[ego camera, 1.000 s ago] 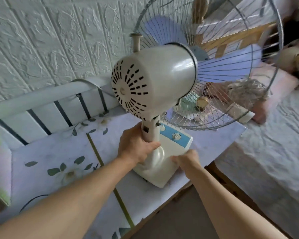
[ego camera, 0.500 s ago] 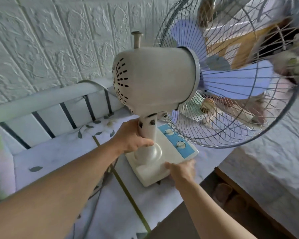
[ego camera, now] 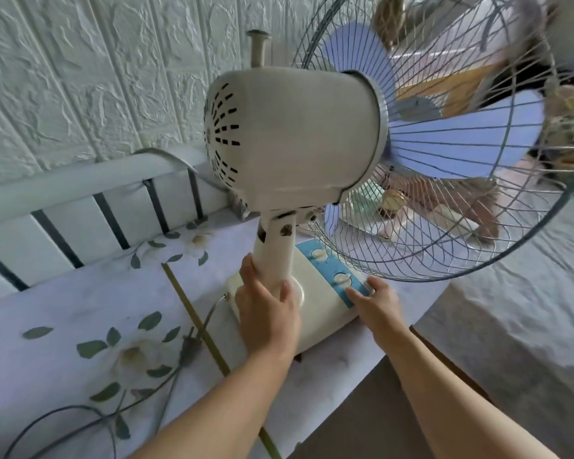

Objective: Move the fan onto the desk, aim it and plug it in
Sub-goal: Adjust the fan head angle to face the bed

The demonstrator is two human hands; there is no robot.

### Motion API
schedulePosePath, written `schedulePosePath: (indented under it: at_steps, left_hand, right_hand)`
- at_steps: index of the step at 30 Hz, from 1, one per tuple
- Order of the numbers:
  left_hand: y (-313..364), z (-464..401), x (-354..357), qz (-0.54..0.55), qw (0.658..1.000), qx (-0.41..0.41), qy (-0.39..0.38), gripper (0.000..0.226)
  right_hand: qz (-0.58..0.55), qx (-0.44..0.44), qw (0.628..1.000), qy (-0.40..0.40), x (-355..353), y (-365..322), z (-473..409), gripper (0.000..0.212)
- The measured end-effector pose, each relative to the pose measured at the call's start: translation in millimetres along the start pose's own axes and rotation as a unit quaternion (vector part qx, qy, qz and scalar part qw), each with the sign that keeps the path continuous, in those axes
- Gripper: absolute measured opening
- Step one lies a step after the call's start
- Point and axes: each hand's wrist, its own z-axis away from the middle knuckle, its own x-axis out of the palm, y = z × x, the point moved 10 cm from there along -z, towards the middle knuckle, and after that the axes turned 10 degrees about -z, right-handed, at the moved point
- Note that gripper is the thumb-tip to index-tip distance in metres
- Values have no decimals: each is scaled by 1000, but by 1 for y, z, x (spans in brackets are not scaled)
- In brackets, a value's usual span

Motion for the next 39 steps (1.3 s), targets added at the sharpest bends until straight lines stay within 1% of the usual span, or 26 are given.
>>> schedulePosePath:
  at_steps: [2, 4, 8, 12, 16, 20, 23, 26, 31, 33, 36, 39]
  left_hand:
    - [1, -5, 0, -12, 1000, 10, 6, 62]
    - [2, -12, 0, -27, 999, 24, -7, 62]
    - [3, -30, 2, -27, 996, 53, -71, 65]
    - [8, -42, 5, -3, 986, 94, -139, 67]
    - [9, -54, 10, 9, 978, 109, -177, 64]
    - [15, -59, 15, 10, 968, 141, -205, 62]
    - [19, -64, 21, -8, 963, 152, -222, 59]
    - [21, -69, 23, 4, 961, 149, -234, 57]
    - [20, -72, 24, 16, 960, 143, -241, 57]
    - [19, -72, 24, 15, 961, 141, -239, 57]
    - [18, -73, 23, 7, 962, 143, -232, 57]
    - [17, -75, 22, 0, 964, 143, -223, 57]
  right_hand:
    - [-3, -1, 1000, 10, -1, 1, 4, 39]
    - [14, 2, 999, 33, -4, 6, 10, 42]
    - [3, 24, 996, 80, -7, 18, 28, 46]
    - [19, 28, 993, 112, -3, 25, 47, 57]
    - [-2, 34, 989, 147, -2, 29, 59, 58]
    - [7, 30, 986, 161, -1, 30, 59, 54]
    - [3, 34, 984, 173, 0, 31, 58, 51]
    - [-8, 32, 983, 179, 2, 30, 58, 49]
    - [-13, 54, 983, 173, 5, 30, 57, 37]
    - [-4, 58, 983, 172, 5, 29, 56, 39]
    - [5, 55, 982, 180, 5, 24, 56, 48]
    - [5, 49, 985, 168, 6, 17, 52, 47]
